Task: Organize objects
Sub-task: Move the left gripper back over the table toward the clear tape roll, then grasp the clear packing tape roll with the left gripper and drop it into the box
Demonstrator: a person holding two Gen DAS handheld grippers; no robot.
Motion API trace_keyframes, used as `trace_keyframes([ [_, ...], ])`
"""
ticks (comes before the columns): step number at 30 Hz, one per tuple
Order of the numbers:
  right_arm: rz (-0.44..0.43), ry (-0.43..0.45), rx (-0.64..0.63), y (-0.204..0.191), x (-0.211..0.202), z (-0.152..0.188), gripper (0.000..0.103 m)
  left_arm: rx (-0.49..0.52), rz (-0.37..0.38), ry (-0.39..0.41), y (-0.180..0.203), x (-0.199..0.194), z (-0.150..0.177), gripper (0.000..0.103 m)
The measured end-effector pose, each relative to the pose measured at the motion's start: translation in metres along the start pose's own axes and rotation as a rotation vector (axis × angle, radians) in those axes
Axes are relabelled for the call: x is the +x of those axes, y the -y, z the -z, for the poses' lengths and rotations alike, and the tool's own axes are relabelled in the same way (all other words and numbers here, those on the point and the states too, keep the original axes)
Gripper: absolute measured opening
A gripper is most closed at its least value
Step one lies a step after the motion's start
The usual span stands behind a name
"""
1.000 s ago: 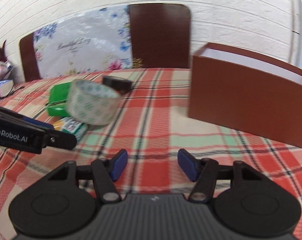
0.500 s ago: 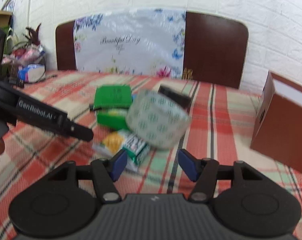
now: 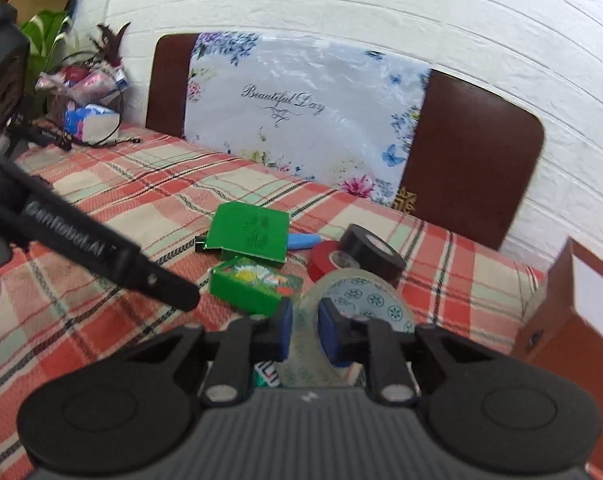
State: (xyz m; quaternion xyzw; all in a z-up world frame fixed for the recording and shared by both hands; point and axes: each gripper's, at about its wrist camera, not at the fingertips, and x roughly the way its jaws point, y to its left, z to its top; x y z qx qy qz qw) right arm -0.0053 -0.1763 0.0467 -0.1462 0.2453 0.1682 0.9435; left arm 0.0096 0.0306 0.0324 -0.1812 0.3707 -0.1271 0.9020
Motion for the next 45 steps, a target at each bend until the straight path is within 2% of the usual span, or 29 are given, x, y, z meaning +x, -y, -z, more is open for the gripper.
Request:
trace_keyframes([
  [6,0.096,-0.037,0.031,0.010,-0.055,0.018,0.015,0.086,0.093,-0.035,0.042,0.004,0.006,0.060],
  [10,0.139,-0.087,0.013,0.013,-0.069,0.036,0.018,0.138,0.151,-0.082,0.075,0.016,0.012,0.061],
  [11,0.140,-0.081,0.013,0.014,-0.072,0.040,0.027,0.147,0.157,-0.098,0.083,0.019,0.014,0.061],
  [12,0.154,-0.067,0.026,0.014,-0.076,0.045,0.047,0.157,0.161,-0.114,0.090,0.023,0.015,0.061],
  [14,0.166,-0.018,0.062,0.018,-0.088,0.054,0.058,0.178,0.164,-0.141,0.103,0.030,0.018,0.061],
  [16,0.166,-0.003,0.116,0.025,-0.096,0.065,0.062,0.202,0.164,-0.164,0.114,0.038,0.020,0.061],
  [18,0.166,-0.020,0.163,0.033,-0.097,0.079,0.082,0.230,0.153,-0.181,0.123,0.045,0.024,0.061],
  [22,0.152,-0.075,0.217,0.047,-0.084,0.093,0.083,0.296,0.057,-0.219,0.135,0.065,0.034,0.059],
  [24,0.136,-0.086,0.235,0.052,-0.075,0.093,0.085,0.308,0.013,-0.255,0.135,0.076,0.038,0.053],
  [26,0.105,-0.095,0.235,0.056,-0.063,0.091,0.090,0.277,0.025,-0.281,0.131,0.083,0.038,0.046],
  [27,0.090,-0.096,0.231,0.055,-0.058,0.090,0.091,0.264,0.044,-0.294,0.131,0.085,0.038,0.035],
  [28,0.079,-0.097,0.221,0.054,-0.052,0.088,0.090,0.258,0.062,-0.305,0.132,0.087,0.037,0.031],
  [31,0.106,-0.076,0.203,0.050,-0.045,0.083,0.088,0.323,0.035,-0.252,0.147,0.082,0.032,0.031],
  [36,0.270,0.137,0.147,0.066,-0.072,0.063,0.088,0.364,0.141,-0.121,0.185,0.066,-0.014,0.031],
  [39,0.376,0.225,0.130,0.094,-0.075,0.045,0.088,0.423,0.161,-0.026,0.221,0.071,-0.036,0.031],
  [42,0.463,0.269,0.128,0.126,-0.068,0.033,0.088,0.481,0.173,0.067,0.250,0.088,-0.049,0.031],
  [45,0.462,0.251,0.184,0.162,-0.051,0.030,0.088,0.488,0.150,0.077,0.265,0.118,-0.057,0.031],
])
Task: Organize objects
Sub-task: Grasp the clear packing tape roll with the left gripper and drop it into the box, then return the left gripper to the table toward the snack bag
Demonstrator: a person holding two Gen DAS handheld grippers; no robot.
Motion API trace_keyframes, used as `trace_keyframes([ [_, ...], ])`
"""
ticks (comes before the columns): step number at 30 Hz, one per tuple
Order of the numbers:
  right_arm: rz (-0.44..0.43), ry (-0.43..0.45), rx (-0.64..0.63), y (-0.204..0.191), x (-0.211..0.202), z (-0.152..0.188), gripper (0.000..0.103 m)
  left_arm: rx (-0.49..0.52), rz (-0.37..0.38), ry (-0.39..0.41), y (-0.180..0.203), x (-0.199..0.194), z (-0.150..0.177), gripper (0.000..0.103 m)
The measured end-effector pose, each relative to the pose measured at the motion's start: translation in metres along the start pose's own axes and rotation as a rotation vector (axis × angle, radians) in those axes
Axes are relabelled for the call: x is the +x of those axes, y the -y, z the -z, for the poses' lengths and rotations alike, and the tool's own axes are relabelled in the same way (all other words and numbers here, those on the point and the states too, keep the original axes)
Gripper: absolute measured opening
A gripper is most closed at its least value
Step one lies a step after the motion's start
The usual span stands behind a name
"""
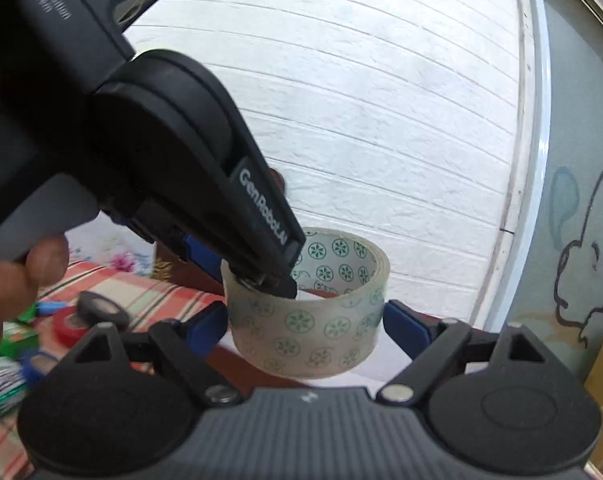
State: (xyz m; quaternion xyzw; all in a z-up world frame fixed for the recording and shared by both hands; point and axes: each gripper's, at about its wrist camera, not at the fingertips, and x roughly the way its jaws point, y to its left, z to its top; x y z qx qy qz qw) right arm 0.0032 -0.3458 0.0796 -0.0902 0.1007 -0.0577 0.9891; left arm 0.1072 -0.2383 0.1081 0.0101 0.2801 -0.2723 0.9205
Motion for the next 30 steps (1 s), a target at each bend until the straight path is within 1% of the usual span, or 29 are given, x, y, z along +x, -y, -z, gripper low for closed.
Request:
trace_keyframes([
  [2,-0.003,-0.033,0.035,0.011,0.018,0.004,0.088,-0.003,-0.003,-0.016,0.000,0.016,-0.003,0.031],
  [6,-0.008,-0.100,0.066,0.021,0.041,0.017,0.089,-0.021,-0.003,-0.081,-0.002,0.037,0.000,0.031],
  [8,-0.012,-0.092,0.099,0.025,0.039,0.021,0.090,-0.021,0.004,-0.106,-0.002,0.041,0.007,0.031],
  [9,-0.010,-0.090,0.103,0.026,0.037,0.022,0.090,-0.013,0.007,-0.106,-0.001,0.040,0.009,0.032],
  [13,-0.006,-0.077,0.104,0.018,0.029,0.022,0.088,0.013,0.018,-0.083,0.005,0.021,0.016,0.032],
  [17,-0.002,-0.048,0.116,0.010,-0.001,0.026,0.088,0.014,0.017,-0.081,0.005,-0.001,0.026,0.032],
  [18,-0.002,-0.041,0.118,0.008,-0.010,0.029,0.088,0.014,0.016,-0.076,0.005,-0.010,0.031,0.033],
  [19,-0.007,-0.038,0.118,0.005,-0.018,0.032,0.088,0.022,0.003,-0.053,0.005,-0.019,0.036,0.035],
  [21,-0.020,-0.050,0.120,-0.002,-0.034,0.039,0.088,0.027,-0.027,-0.049,0.004,-0.036,0.044,0.041],
  [23,-0.047,-0.082,0.124,-0.005,-0.044,0.048,0.088,0.001,-0.035,-0.060,-0.002,-0.049,0.056,0.041],
  [24,-0.061,-0.106,0.121,-0.009,-0.046,0.053,0.088,-0.007,-0.051,-0.073,-0.006,-0.054,0.062,0.041],
  [27,-0.110,-0.205,0.117,-0.029,-0.043,0.063,0.088,-0.022,-0.127,-0.138,-0.015,-0.059,0.084,0.041],
  [30,-0.156,-0.316,0.112,-0.039,-0.036,0.073,0.087,-0.063,-0.173,-0.203,-0.029,-0.062,0.108,0.041],
])
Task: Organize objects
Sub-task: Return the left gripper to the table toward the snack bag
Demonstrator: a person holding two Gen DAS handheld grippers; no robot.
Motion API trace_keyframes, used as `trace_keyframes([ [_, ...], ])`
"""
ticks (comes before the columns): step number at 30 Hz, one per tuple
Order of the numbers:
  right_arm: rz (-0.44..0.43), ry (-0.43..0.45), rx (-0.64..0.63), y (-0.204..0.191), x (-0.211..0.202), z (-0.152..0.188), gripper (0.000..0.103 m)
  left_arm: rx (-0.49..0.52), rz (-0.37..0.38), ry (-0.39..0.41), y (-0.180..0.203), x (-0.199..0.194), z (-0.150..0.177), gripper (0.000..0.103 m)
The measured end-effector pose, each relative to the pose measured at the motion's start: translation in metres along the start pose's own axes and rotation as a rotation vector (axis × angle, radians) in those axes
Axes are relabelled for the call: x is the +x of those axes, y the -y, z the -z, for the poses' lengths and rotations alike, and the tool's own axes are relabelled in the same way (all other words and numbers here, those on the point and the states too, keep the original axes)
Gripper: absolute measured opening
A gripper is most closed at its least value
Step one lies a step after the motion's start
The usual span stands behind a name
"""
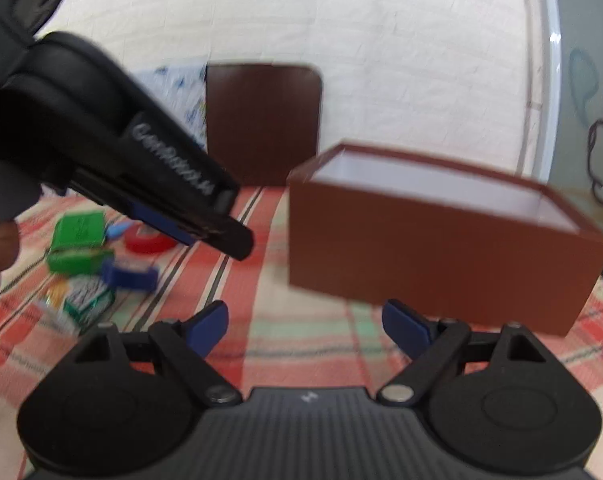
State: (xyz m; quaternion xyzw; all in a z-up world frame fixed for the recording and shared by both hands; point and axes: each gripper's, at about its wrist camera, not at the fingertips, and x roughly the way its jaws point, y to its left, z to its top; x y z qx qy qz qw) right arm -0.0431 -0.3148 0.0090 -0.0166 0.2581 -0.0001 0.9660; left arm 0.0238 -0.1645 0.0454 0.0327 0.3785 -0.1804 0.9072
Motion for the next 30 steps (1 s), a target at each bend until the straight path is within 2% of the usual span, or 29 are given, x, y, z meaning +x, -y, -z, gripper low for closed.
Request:
trace_keyframes([
  [3,-0.025,-0.104,-0.012,-0.010,0.011,0.005,0.083,-0.021,-0.052,-0.043,-0.015,0.000,0.021,0.041],
  [6,-0.042,-0.166,-0.022,-0.015,0.016,0.007,0.078,-0.034,-0.083,-0.069,-0.028,-0.002,0.038,0.041],
  [10,-0.059,-0.176,-0.039,-0.026,0.014,0.009,0.077,-0.058,-0.108,-0.091,-0.045,-0.008,0.057,0.042],
  [13,-0.082,-0.174,-0.073,-0.043,0.011,0.007,0.076,-0.053,-0.135,-0.070,-0.053,-0.018,0.069,0.046],
  [24,-0.203,-0.166,-0.173,-0.107,0.004,0.007,0.075,-0.100,-0.175,-0.040,-0.092,-0.037,0.086,0.048],
  [30,-0.227,-0.161,-0.203,-0.130,0.006,0.006,0.075,-0.131,-0.195,-0.029,-0.111,-0.046,0.095,0.049],
])
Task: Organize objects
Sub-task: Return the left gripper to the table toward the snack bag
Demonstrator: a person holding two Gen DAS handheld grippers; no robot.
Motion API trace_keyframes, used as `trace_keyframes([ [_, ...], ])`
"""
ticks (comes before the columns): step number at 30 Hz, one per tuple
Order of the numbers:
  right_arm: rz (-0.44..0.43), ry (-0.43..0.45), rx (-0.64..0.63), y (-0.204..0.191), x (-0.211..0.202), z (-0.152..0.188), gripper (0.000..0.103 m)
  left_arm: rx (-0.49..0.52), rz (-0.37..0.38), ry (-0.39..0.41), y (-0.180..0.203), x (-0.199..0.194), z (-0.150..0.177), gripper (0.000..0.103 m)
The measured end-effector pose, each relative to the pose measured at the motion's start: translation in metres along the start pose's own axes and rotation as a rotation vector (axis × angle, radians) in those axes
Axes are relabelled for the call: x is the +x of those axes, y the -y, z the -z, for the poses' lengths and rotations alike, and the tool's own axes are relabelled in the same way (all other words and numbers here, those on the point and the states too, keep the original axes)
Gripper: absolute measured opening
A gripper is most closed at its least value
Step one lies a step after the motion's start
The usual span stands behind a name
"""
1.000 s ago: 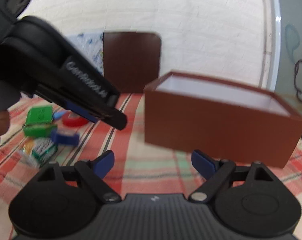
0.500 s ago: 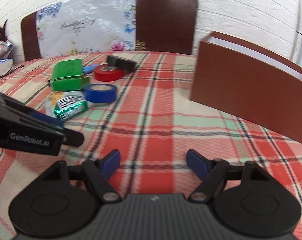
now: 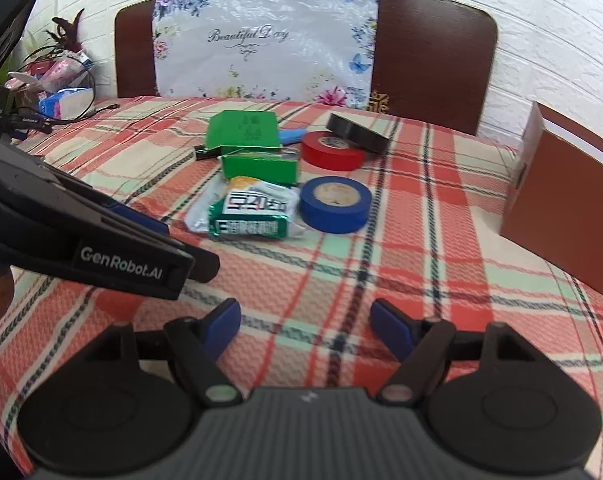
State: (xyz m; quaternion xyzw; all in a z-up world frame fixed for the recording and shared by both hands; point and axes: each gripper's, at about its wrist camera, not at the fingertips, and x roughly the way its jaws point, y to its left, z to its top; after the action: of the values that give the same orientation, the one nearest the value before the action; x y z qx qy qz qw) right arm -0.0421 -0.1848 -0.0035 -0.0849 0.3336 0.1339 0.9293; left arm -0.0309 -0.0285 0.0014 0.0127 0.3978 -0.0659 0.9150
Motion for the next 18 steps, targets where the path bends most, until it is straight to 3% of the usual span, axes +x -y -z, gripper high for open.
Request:
trace_keyframes([
  [15,-0.041,-0.006,-0.008,-0.023,0.012,-0.012,0.077,-0.098,-0.007,0.025,-0.052,-0.006,0.005,0.050],
  [18,-0.052,-0.003,-0.018,-0.029,0.013,-0.014,0.077,-0.153,0.030,0.022,-0.065,-0.009,0.004,0.050],
])
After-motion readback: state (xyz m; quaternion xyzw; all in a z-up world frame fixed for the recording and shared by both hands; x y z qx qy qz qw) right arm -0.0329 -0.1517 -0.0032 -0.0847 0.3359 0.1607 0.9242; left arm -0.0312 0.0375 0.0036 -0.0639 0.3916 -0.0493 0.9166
